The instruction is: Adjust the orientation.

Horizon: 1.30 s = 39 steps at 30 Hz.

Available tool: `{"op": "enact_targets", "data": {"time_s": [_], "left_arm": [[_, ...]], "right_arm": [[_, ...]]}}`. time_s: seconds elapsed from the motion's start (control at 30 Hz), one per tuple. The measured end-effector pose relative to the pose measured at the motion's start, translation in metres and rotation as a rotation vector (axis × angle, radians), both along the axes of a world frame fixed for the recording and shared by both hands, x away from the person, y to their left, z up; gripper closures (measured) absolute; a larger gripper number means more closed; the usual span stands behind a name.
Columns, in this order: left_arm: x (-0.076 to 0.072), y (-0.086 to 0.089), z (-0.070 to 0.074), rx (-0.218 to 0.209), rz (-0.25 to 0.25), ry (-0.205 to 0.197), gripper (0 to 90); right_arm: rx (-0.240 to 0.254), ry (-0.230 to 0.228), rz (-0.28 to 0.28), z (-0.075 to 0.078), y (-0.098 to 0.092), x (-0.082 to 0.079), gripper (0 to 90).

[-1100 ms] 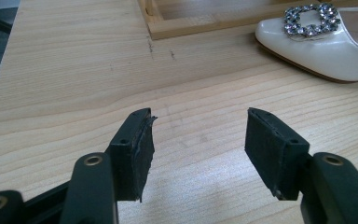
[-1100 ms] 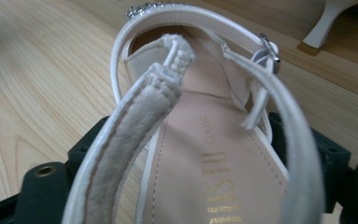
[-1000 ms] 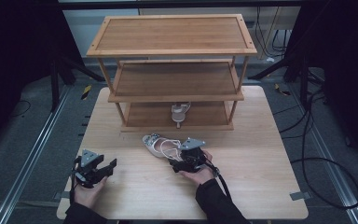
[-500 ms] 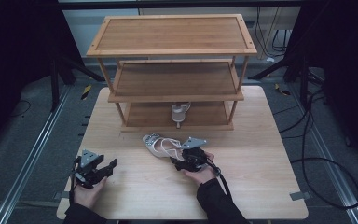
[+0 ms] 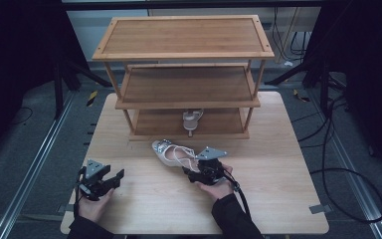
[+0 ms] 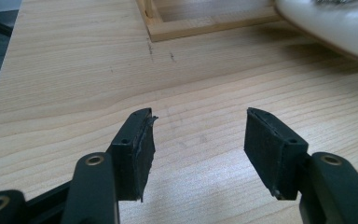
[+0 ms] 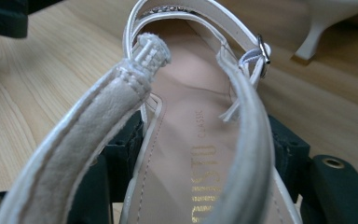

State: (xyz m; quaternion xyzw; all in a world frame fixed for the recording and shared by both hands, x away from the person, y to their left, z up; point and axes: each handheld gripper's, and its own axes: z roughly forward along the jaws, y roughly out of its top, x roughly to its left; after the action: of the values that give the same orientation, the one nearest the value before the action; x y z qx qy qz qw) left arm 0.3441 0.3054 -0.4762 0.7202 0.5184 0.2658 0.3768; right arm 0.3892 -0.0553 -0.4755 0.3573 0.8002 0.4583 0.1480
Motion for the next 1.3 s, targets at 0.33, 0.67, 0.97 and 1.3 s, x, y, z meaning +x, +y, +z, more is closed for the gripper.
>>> {"op": "enact_targets", "data": {"time_s": [0.33,0.67,0.97,1.3], "left_arm": [[0.000,0.000,0.001,-0.001,0.001,-0.005,41.3],[0.000,0.000,0.001,0.001,0.003,-0.003,41.3],[0.000,0.000,0.000,0.000,0.003,0.000,41.3],[0.000,0.000,0.001,0.001,-0.002,-0.003,41.3]], "right_arm": [[0.019,-0.028,-0.080,0.011,-0.030,-0.022,40.8],[0.034,-0.048,-0.209,0.015,-0.072,-0.035,40.8],[0.033,-0.073,-0.347,0.016,-0.097,-0.023,40.8],[0.013,-0.082,-0.472,0.011,-0.095,0.017,40.9]]}}
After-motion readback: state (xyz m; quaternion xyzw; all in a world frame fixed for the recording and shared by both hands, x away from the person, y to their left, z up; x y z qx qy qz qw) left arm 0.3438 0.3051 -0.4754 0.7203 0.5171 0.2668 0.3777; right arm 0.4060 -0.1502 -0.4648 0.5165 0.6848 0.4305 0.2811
